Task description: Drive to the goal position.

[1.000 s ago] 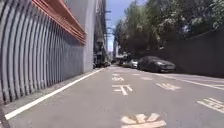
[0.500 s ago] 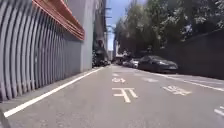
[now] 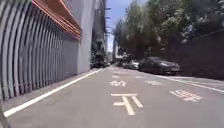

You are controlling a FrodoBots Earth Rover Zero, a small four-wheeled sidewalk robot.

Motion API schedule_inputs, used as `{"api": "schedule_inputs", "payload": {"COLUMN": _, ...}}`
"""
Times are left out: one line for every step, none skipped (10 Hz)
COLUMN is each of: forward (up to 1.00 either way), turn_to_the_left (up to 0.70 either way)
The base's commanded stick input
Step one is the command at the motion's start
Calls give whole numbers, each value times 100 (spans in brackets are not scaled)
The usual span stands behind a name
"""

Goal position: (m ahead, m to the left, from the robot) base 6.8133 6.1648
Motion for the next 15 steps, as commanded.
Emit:
{"api": "schedule_inputs", "payload": {"forward": 70, "turn_to_the_left": 0}}
{"api": "schedule_inputs", "payload": {"forward": 70, "turn_to_the_left": 0}}
{"api": "schedule_inputs", "payload": {"forward": 70, "turn_to_the_left": 0}}
{"api": "schedule_inputs", "payload": {"forward": 70, "turn_to_the_left": 0}}
{"api": "schedule_inputs", "payload": {"forward": 70, "turn_to_the_left": 0}}
{"api": "schedule_inputs", "payload": {"forward": 70, "turn_to_the_left": 0}}
{"api": "schedule_inputs", "payload": {"forward": 70, "turn_to_the_left": 0}}
{"api": "schedule_inputs", "payload": {"forward": 70, "turn_to_the_left": 0}}
{"api": "schedule_inputs", "payload": {"forward": 70, "turn_to_the_left": 0}}
{"api": "schedule_inputs", "payload": {"forward": 70, "turn_to_the_left": 0}}
{"api": "schedule_inputs", "payload": {"forward": 70, "turn_to_the_left": 0}}
{"api": "schedule_inputs", "payload": {"forward": 70, "turn_to_the_left": 0}}
{"api": "schedule_inputs", "payload": {"forward": 70, "turn_to_the_left": 0}}
{"api": "schedule_inputs", "payload": {"forward": 70, "turn_to_the_left": 0}}
{"api": "schedule_inputs", "payload": {"forward": 70, "turn_to_the_left": 0}}
